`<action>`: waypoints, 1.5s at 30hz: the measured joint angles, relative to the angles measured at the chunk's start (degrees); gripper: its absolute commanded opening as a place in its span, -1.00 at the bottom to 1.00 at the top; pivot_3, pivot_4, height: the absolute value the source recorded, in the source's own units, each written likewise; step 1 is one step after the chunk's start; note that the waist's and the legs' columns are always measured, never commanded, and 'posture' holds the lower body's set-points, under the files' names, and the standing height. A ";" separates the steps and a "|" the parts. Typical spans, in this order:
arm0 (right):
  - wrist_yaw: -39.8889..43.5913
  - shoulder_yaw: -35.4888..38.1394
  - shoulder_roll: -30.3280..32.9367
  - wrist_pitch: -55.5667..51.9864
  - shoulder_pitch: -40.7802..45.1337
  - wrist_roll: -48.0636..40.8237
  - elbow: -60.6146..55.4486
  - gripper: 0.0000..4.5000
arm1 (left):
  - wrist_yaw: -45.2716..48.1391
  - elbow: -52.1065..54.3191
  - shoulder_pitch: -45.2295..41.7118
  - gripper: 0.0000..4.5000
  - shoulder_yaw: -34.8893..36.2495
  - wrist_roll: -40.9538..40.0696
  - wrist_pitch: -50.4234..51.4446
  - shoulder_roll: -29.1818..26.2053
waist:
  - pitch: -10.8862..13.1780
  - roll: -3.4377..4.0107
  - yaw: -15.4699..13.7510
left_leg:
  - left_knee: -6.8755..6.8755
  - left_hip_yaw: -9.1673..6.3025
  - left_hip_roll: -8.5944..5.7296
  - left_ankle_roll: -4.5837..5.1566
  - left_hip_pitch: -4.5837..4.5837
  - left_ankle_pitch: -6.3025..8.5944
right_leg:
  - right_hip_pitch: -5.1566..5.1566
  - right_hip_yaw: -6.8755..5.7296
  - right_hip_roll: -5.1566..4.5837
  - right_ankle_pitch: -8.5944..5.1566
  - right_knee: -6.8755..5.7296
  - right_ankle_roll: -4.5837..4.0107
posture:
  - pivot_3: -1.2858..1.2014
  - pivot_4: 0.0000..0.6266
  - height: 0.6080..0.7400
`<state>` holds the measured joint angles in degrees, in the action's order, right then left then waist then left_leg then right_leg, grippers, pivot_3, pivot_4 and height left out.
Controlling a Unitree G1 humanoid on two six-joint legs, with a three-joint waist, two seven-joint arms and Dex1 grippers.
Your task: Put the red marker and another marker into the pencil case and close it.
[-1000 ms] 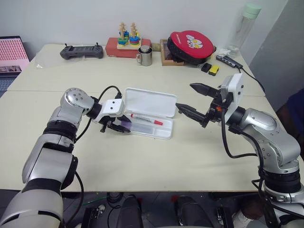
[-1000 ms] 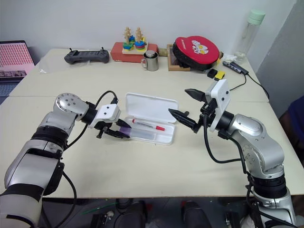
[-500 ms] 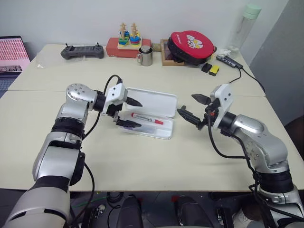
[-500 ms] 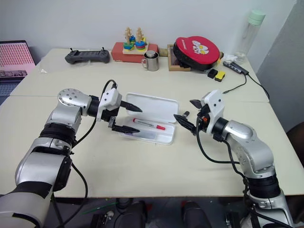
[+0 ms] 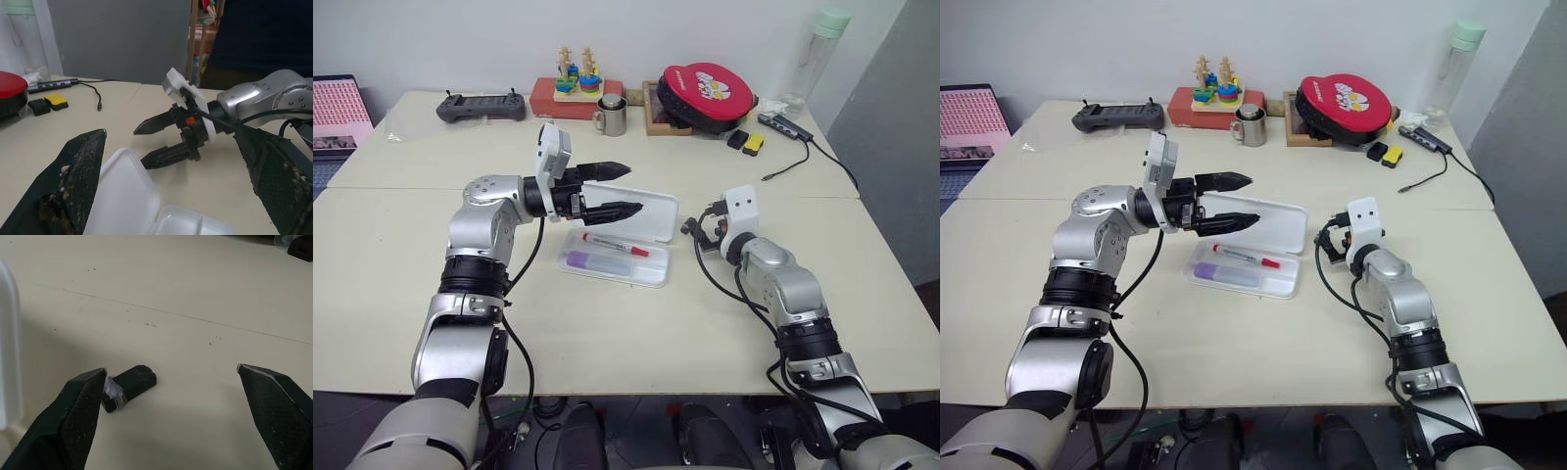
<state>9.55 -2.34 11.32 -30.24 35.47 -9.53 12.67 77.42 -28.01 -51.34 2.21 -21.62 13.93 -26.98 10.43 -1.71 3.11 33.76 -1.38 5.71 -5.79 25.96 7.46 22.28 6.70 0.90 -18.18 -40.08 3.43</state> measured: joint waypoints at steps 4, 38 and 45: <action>-0.19 0.05 -1.22 1.34 1.54 1.41 2.51 1.00 | -0.87 1.92 1.84 1.00 -0.08 -0.24 1.26 0.37 | 0.00 0.00 0.15 | 0.01 0.00 0.00 0.00 0.00 0.00 | 0.01 0.00 0.00 0.01 -0.01 0.01 | 0.03 -0.52 1.00; -4.56 1.64 -3.56 1.78 -0.04 6.51 5.86 -0.90 | -2.77 4.56 1.60 1.00 -2.33 -0.91 1.94 3.68 | 0.00 0.00 0.05 | 0.00 0.01 -0.01 0.00 0.00 0.00 | 0.00 0.02 0.00 -0.05 0.02 0.15 | 0.03 -0.52 1.00; 8.28 1.97 4.06 4.54 -2.27 1.40 -7.26 -0.90 | 2.19 2.59 1.02 1.00 -3.09 -0.55 1.86 -1.73 | 0.06 0.09 0.25 | -0.10 0.02 -0.01 0.00 0.00 0.01 | 0.04 0.03 0.01 -0.09 0.07 0.19 | 0.03 -0.52 1.00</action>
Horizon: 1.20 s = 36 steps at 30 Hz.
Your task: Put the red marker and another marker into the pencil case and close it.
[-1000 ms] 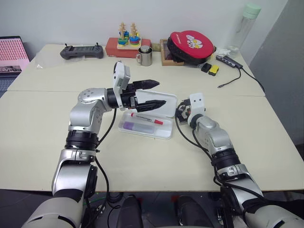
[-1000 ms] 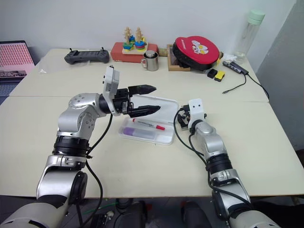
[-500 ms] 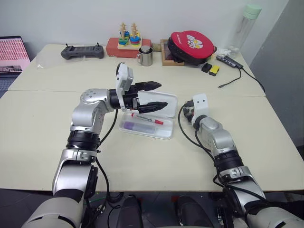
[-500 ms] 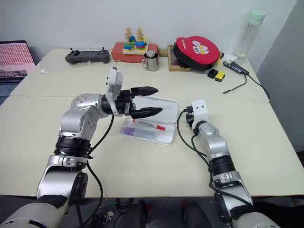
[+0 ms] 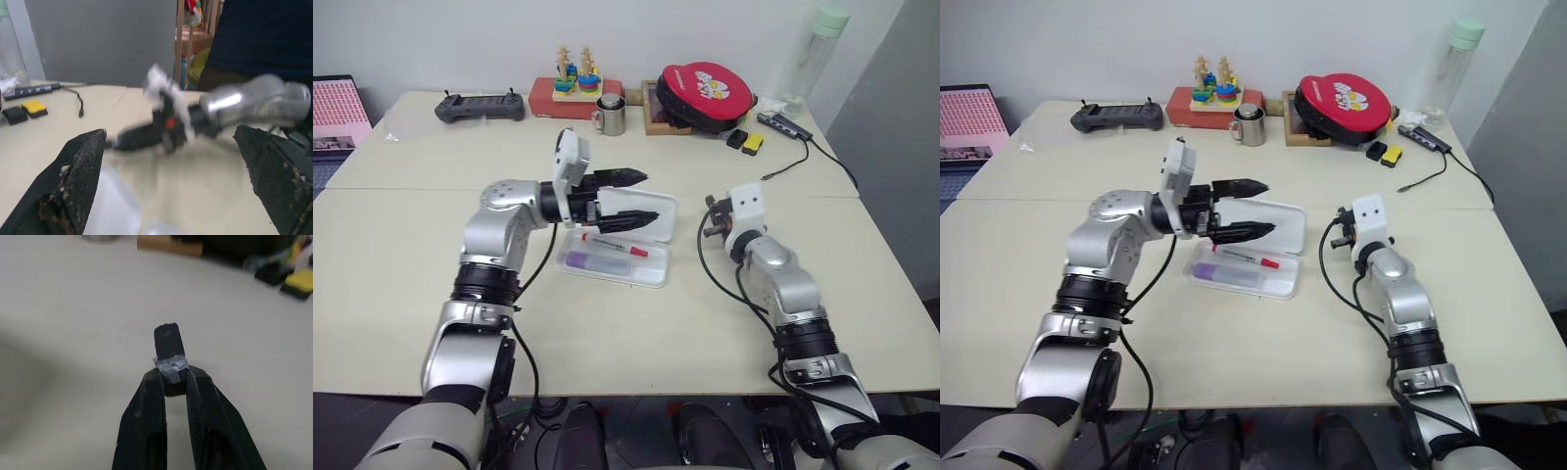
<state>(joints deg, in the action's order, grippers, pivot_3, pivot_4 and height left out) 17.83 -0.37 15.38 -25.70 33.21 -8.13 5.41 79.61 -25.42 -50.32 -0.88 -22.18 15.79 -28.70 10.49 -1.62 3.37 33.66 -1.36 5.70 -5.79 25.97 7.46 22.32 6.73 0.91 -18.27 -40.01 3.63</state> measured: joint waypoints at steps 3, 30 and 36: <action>8.74 0.93 5.52 -1.54 -1.56 -5.29 -8.93 -0.90 | 3.67 -1.30 0.10 1.00 -0.04 0.95 -0.43 -5.05 | 0.02 0.04 0.06 | -0.03 0.00 0.01 0.00 -0.01 0.00 | -0.01 -0.01 0.00 -0.03 0.02 -0.01 | 0.03 -0.52 1.00; 27.16 -17.81 7.96 -8.70 -2.79 -6.37 -9.35 -0.90 | 9.79 4.91 6.92 1.00 -3.28 3.00 2.71 -13.84 | 0.03 0.04 -0.46 | 0.14 0.00 0.04 0.00 0.00 0.00 | 0.00 -0.03 -0.01 -0.07 0.00 0.03 | 0.03 -0.52 1.00; 27.20 -17.80 7.21 -8.36 -2.79 -5.85 -7.89 -0.17 | 9.33 5.60 6.90 1.00 -3.28 2.79 3.21 -13.71 | 0.03 0.04 -0.45 | 0.14 0.00 0.04 0.00 0.00 0.00 | -0.01 -0.03 0.00 -0.06 0.00 0.04 | 0.03 -0.52 1.00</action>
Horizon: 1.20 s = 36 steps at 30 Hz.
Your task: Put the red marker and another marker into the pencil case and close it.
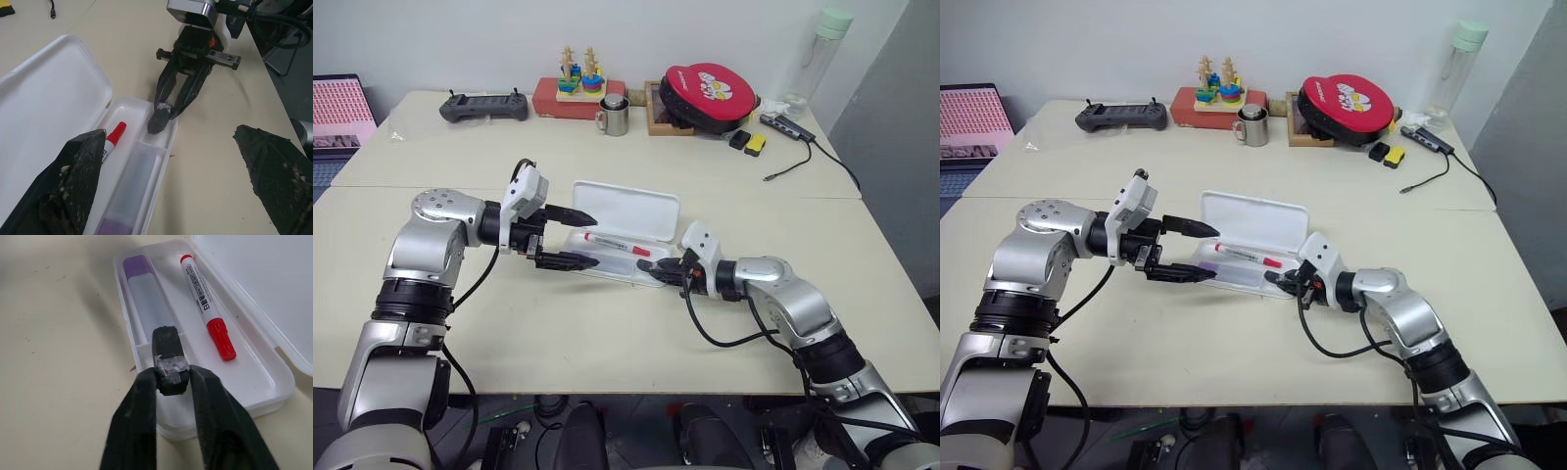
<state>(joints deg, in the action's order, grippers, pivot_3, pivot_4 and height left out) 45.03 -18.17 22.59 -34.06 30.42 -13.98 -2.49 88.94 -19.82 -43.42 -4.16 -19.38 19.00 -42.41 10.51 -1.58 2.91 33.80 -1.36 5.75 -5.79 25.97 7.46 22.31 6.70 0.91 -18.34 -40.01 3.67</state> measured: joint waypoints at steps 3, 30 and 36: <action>-0.09 0.04 -0.13 0.01 0.02 0.04 0.00 0.09 | -0.75 -0.07 -0.13 1.00 0.00 0.00 0.14 0.11 | 0.00 0.00 -0.01 | 0.00 0.00 0.00 0.00 0.00 0.00 | 0.00 0.00 0.00 0.00 0.01 0.00 | 0.03 -0.52 1.00; -16.99 20.22 -6.10 10.27 26.22 2.29 43.16 -0.62 | -6.08 -10.40 -8.25 1.00 8.05 -6.39 4.25 4.56 | 0.05 0.06 0.38 | -0.17 0.02 -0.02 0.01 0.00 0.00 | 0.04 -0.02 0.00 0.13 0.00 -0.29 | 0.03 -0.52 1.00; -7.97 16.54 -6.59 8.79 25.46 2.39 41.61 -0.98 | -6.24 -10.31 -7.34 1.00 8.13 -5.59 2.84 3.44 | 0.07 0.09 0.42 | -0.17 0.00 -0.02 0.00 0.00 0.00 | 0.04 -0.04 0.00 0.13 -0.02 -0.28 | 0.03 -0.52 1.00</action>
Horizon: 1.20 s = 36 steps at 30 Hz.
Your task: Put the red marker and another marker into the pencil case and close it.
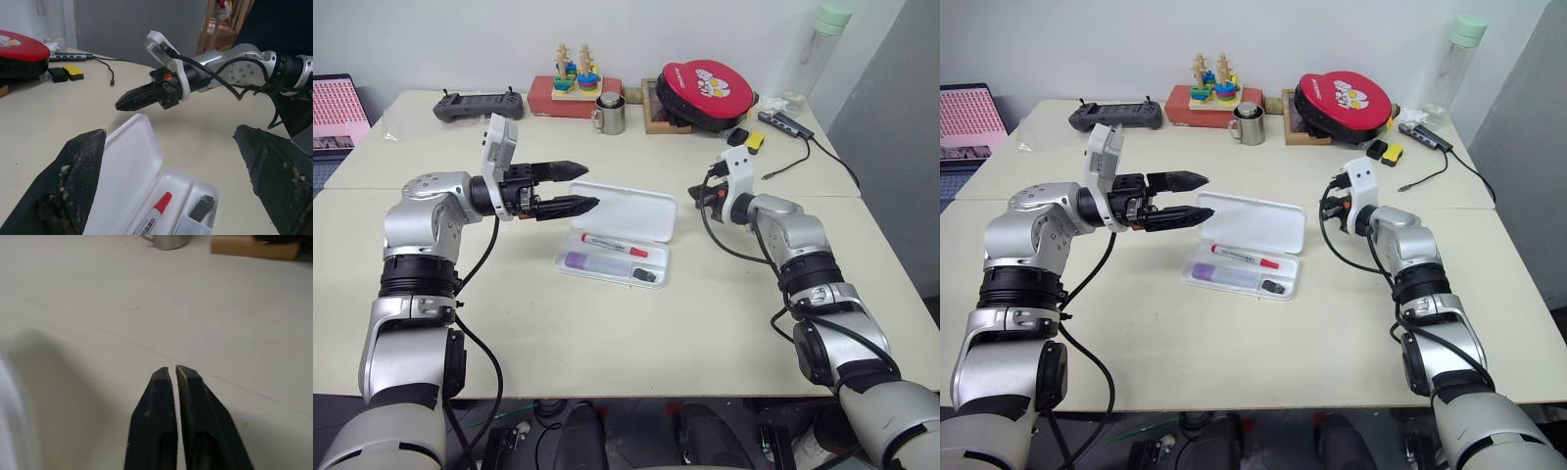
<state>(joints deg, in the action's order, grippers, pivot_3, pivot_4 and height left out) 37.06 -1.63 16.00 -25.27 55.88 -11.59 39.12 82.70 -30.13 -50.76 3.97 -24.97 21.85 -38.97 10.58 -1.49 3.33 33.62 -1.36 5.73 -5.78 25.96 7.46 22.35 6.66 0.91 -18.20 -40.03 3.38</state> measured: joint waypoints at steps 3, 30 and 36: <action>3.39 -1.38 -0.29 -0.87 -1.15 -0.44 -3.79 -0.98 | 0.20 0.00 0.66 1.00 0.02 0.06 0.12 -0.62 | 0.00 0.01 0.00 | 0.01 0.00 0.00 0.00 0.00 0.00 | -0.01 -0.01 0.00 0.00 -0.01 0.01 | 0.03 -0.52 1.00; 12.17 -21.47 2.17 -6.53 -17.67 6.17 -34.29 -0.98 | 2.21 8.61 11.05 1.00 -4.30 5.21 -1.32 -6.38 | -0.05 -0.07 -0.05 | 0.13 -0.02 0.04 -0.01 -0.10 0.00 | -0.07 -0.02 0.00 -0.13 -0.02 0.25 | 0.03 -0.52 1.00; 9.77 -20.33 0.85 -5.40 -20.29 6.79 -35.15 -0.98 | -0.88 10.23 10.94 1.00 -4.30 4.95 -0.99 -3.12 | -0.12 -0.11 -0.01 | 0.24 0.00 0.05 0.00 -0.27 -0.01 | -0.22 0.03 0.00 -0.06 -0.05 0.42 | 0.03 -0.52 1.00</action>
<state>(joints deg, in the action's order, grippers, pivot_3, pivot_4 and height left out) 46.82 -21.96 16.84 -30.67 35.59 -4.80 3.97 81.82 -19.90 -39.82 -0.33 -20.02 20.85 -42.09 10.45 -1.59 3.32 33.87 -1.36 5.78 -5.79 25.69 7.45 22.12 6.70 0.91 -18.27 -40.09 3.80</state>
